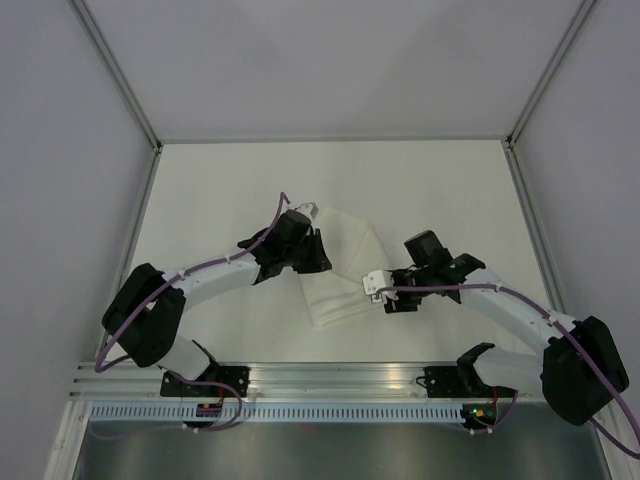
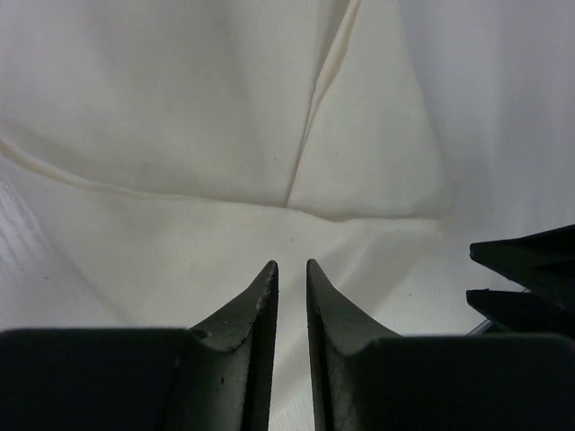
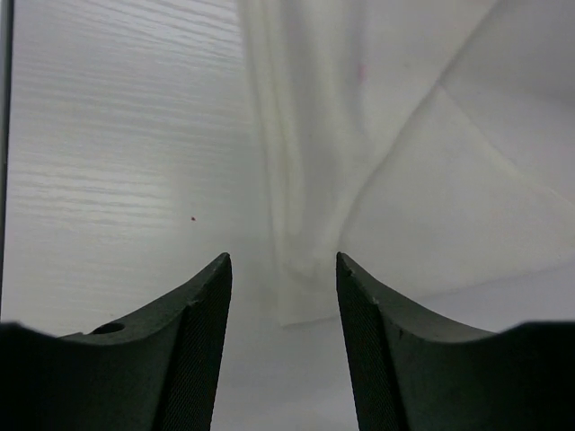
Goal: Fold the napkin, place the utensils inside, and roll it up
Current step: Roll the napkin at the center of the board.
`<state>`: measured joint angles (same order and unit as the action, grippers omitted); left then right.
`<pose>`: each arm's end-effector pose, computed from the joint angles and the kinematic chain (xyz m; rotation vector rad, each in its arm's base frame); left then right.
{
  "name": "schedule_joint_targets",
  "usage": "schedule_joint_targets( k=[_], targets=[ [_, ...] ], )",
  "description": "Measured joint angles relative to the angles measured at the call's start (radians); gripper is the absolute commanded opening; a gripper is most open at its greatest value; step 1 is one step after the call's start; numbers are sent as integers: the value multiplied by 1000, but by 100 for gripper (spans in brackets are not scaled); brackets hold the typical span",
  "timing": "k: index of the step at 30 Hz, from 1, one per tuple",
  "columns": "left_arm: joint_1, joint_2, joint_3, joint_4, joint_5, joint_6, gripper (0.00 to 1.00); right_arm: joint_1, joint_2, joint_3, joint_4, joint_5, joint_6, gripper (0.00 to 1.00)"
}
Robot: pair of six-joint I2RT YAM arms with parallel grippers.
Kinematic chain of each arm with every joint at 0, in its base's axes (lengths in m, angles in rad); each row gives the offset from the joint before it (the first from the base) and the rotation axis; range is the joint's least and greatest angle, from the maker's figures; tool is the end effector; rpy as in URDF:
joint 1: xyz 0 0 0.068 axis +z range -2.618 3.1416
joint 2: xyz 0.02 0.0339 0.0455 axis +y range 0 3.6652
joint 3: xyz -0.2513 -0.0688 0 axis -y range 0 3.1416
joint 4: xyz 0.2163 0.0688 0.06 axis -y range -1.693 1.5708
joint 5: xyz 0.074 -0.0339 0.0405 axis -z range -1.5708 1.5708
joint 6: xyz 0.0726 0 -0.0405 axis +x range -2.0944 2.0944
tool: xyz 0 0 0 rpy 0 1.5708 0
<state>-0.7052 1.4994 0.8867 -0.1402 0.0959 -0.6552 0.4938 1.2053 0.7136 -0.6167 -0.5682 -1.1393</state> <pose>0.2394 -0.2129 0.1888 0.1125 2.4539 -0.7610 0.1660 0.1337 0.1780 -1.9290 1.5779 0.5029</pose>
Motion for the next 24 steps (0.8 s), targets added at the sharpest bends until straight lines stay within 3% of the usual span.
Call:
schedule_joint_targets(
  k=[7, 16, 24],
  targets=[
    [-45, 77, -89, 73, 47, -100, 23, 162, -50, -106, 103, 68, 10, 58],
    [-72, 155, -79, 163, 108, -126, 23, 399, -48, -256, 406, 282, 105, 56],
    [-76, 192, -66, 174, 124, -130, 23, 462, -41, -367, 663, 456, 153, 53]
  ],
)
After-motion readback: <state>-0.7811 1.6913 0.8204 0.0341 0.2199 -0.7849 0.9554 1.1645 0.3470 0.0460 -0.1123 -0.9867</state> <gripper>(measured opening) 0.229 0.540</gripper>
